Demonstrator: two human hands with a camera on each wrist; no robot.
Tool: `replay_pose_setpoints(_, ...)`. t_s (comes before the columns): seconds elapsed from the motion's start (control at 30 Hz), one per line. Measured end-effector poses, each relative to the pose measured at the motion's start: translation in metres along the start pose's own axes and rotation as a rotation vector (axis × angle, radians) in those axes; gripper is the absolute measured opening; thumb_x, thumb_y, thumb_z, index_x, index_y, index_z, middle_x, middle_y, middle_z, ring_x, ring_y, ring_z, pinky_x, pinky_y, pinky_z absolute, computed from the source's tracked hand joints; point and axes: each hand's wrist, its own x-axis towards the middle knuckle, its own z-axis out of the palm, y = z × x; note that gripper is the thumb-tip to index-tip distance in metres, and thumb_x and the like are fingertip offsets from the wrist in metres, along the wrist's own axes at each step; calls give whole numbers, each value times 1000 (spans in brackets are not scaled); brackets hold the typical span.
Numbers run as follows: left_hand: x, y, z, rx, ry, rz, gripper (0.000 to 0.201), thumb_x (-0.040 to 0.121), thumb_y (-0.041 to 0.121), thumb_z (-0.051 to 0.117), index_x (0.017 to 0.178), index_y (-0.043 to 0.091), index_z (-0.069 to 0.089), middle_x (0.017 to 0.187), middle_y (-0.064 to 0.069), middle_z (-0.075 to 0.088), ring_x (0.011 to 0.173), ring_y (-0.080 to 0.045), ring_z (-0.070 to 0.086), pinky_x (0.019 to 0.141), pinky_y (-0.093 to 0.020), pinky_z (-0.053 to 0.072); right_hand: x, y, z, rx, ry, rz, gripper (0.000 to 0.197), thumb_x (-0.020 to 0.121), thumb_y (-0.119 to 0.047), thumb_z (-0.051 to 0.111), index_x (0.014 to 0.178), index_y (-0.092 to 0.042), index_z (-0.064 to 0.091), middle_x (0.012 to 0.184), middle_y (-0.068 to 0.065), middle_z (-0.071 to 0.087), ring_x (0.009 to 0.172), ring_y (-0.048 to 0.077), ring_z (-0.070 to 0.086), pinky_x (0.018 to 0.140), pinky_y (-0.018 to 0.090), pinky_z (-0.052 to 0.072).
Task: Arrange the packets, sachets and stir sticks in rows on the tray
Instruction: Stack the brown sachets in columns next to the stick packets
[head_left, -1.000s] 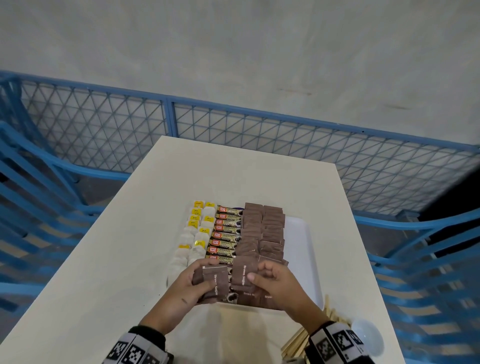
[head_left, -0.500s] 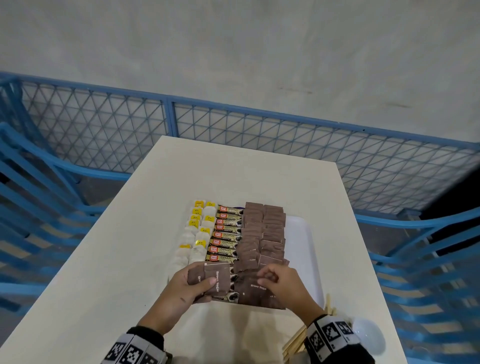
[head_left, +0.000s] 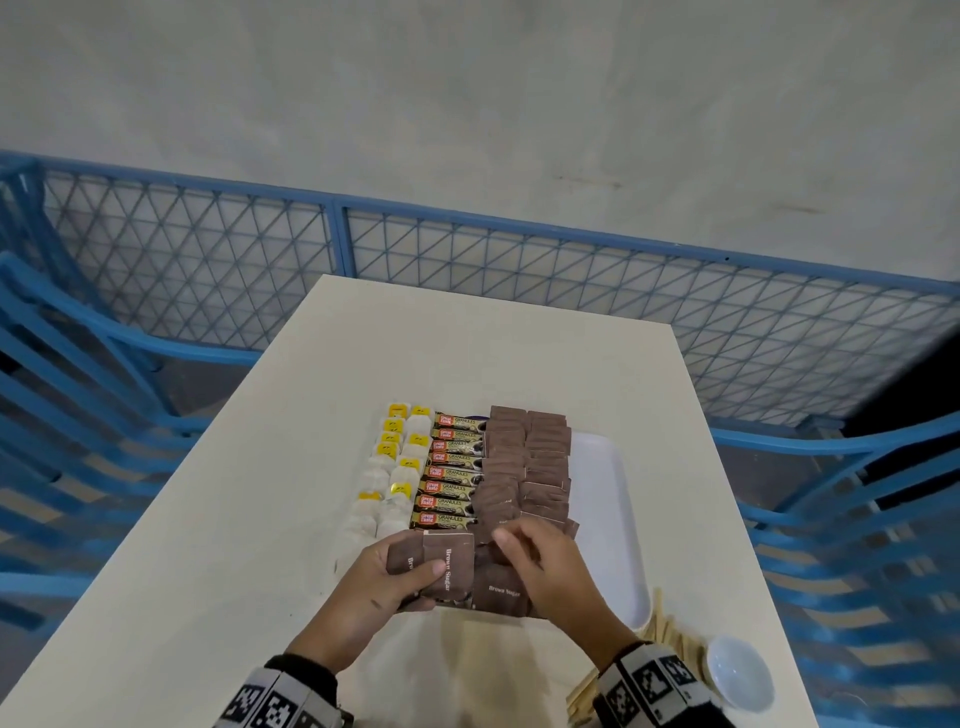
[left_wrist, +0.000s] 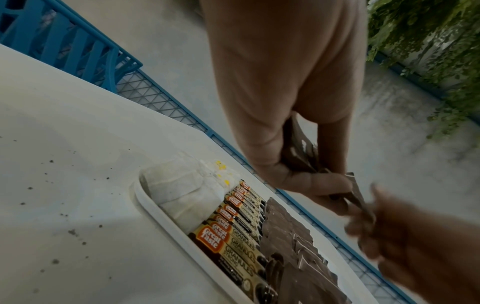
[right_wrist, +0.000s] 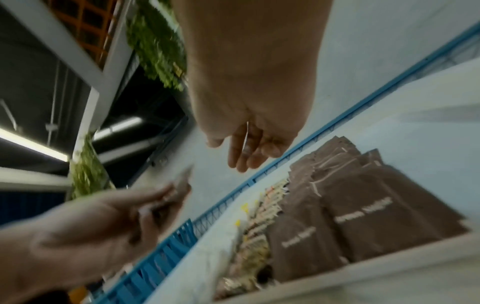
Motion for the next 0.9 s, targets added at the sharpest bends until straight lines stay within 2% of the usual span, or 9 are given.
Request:
replay_pose_setpoints(0.07, 2, 0, 4, -8, -17, -13, 28, 85, 4, 63, 112, 8, 63, 102, -10, 72, 87, -19, 70, 62, -23, 55, -2, -15, -6, 184, -84, 49, 18, 92, -36, 53, 99, -25, 65, 93, -3, 67, 87, 9, 61, 79, 25, 52)
replay_pose_setpoints(0.2, 4, 2, 13, -68, -105, -47, 25, 92, 17, 54, 115, 10, 62, 109, -12, 70, 95, -25, 69, 68, -31, 57, -3, -27, -9, 308, -239, 81, 23, 84, -21, 68, 100, -34, 59, 86, -3, 60, 75, 5, 56, 66, 15, 48)
replay_pose_setpoints(0.3, 7, 6, 19, -230, -131, -134, 21, 98, 12, 41, 110, 7, 57, 100, -17, 69, 85, -28, 69, 65, -36, 58, -2, -24, -12, 401, -188, 149, 24, 84, -10, 66, 100, -28, 60, 86, 4, 57, 77, 12, 57, 70, 27, 52)
replay_pose_setpoints(0.4, 10, 7, 18, -268, -156, -122, 26, 97, 5, 32, 103, 3, 57, 97, -19, 68, 89, -30, 68, 72, -39, 56, -4, -17, -22, 532, -128, 225, 22, 90, -8, 57, 106, -23, 57, 97, 4, 61, 83, 13, 64, 71, 25, 56)
replay_pose_setpoints(0.5, 13, 6, 15, -206, -157, -84, 26, 97, 2, 33, 101, 1, 59, 92, -17, 69, 83, -23, 69, 70, -33, 54, -5, -9, -32, 682, -107, 314, 21, 96, -6, 44, 113, -16, 52, 106, 8, 60, 83, 21, 68, 68, 35, 59)
replay_pose_setpoints(0.63, 19, 2, 13, 27, -94, 6, 22, 94, 0, 46, 101, 7, 65, 88, -3, 70, 76, -8, 66, 65, -16, 50, -6, 13, -41, 768, -51, 410, 21, 96, 1, 40, 110, -8, 53, 94, 9, 55, 76, 19, 64, 64, 32, 58)
replay_pose_setpoints(0.77, 29, -7, 16, 205, -56, 91, 12, 87, 2, 60, 94, 9, 68, 83, 6, 68, 82, -9, 61, 74, -15, 46, -8, 35, -46, 613, 12, 432, 14, 90, 1, 54, 97, -9, 59, 98, 11, 56, 83, 21, 64, 70, 25, 56)
replay_pose_setpoints(0.83, 35, -11, 21, 306, -65, 116, 11, 85, 2, 65, 84, 13, 64, 69, 11, 64, 72, -7, 56, 67, -15, 45, -9, 40, -46, 418, -13, 417, 10, 87, -3, 60, 90, -12, 62, 96, 13, 59, 78, 17, 63, 65, 20, 55)
replay_pose_setpoints(0.9, 43, -16, 25, 410, -88, 144, 14, 82, 7, 68, 80, 17, 59, 72, 7, 61, 70, -9, 56, 65, -19, 45, -9, 43, -45, 212, -57, 379, 11, 85, -7, 63, 85, -18, 63, 90, 6, 63, 71, 9, 60, 59, 14, 51)
